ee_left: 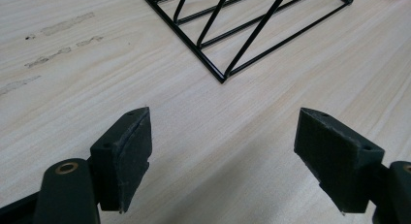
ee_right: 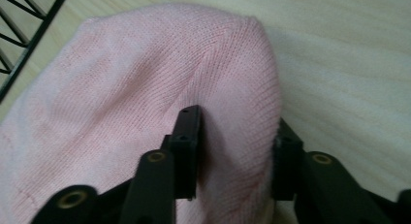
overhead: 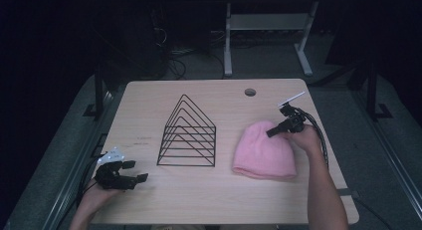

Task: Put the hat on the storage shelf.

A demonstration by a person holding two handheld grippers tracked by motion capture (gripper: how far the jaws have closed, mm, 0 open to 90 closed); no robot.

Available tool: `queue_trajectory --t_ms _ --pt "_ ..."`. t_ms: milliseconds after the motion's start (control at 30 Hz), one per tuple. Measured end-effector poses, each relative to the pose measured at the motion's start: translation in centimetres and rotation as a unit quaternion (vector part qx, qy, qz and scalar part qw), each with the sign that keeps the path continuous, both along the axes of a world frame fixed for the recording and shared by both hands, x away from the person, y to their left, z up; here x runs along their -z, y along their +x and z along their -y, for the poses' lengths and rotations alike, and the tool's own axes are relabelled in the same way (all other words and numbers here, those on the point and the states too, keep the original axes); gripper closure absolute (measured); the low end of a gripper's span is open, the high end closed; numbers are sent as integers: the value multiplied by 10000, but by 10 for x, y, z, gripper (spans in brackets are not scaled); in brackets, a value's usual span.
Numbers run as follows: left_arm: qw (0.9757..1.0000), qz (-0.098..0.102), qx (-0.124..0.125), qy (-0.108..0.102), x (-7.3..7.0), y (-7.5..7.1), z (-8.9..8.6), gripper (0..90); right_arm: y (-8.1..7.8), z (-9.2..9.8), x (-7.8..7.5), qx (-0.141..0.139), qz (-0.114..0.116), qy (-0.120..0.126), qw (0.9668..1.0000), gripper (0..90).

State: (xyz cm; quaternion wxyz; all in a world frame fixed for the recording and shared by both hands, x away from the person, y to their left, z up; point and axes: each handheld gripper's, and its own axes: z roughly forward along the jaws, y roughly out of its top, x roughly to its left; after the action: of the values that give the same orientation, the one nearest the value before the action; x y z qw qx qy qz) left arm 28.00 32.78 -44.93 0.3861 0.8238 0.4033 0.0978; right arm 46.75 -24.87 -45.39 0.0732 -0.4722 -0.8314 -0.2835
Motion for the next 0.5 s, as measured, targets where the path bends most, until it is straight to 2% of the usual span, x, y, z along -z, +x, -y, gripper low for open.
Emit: queue_trajectory --t_ms 100,200,333,500 --pt "10000 -28 14 17 0 0 1 215 -1 2 0 25 -3 64 10000 704" --pt "10000 -45 9 -7 1 0 1 215 -3 0 -3 10 87 -22 10000 733" --pt "10000 -51 12 -6 1 0 0 215 -5 -1 -8 0 153 -49 9999 749" --pt "10000 -55 4 -4 1 0 0 215 -8 1 -13 0 208 54 9998 752"
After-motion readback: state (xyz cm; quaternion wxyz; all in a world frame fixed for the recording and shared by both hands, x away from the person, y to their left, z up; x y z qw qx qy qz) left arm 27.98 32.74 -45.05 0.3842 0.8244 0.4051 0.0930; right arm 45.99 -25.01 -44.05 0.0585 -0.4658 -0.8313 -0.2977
